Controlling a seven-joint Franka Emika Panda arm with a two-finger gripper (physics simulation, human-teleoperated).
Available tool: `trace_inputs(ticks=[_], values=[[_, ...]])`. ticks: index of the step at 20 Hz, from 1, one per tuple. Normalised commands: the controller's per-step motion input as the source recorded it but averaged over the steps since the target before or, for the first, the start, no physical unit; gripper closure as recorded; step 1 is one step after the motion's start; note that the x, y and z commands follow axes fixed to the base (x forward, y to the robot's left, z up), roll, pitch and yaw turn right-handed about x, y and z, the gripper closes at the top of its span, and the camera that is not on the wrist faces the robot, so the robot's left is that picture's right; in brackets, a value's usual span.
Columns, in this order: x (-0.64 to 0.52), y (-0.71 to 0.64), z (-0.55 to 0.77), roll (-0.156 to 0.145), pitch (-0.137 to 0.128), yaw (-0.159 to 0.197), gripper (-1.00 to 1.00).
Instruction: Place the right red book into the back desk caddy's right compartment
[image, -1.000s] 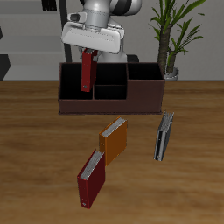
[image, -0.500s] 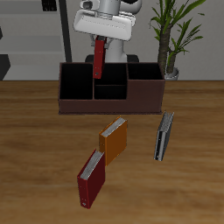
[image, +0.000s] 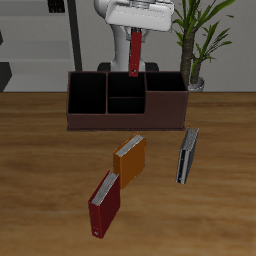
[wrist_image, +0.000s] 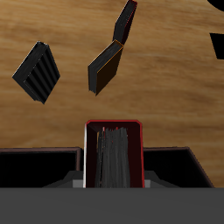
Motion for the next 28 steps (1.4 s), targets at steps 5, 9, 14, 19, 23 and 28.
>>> trace_inputs(ticks=[5,9,14,19,23,28], values=[[-0.21,0.52,0.15,0.052,-0.016,0.066,1.00],[-0.05,0.44,0.03,0.011,0.008,0.032,1.00],[0.01,0.44,-0.01,0.054,0.018,0.041,1.00],[-0.06,0.35,-0.02,0.047,0.005,0.022,1.00],[-0.08,0.29,-0.14,0.055,0.024,0.027,1.00],[0.01,0.00,-0.21,0.004,0.032,-0.004,1.00]])
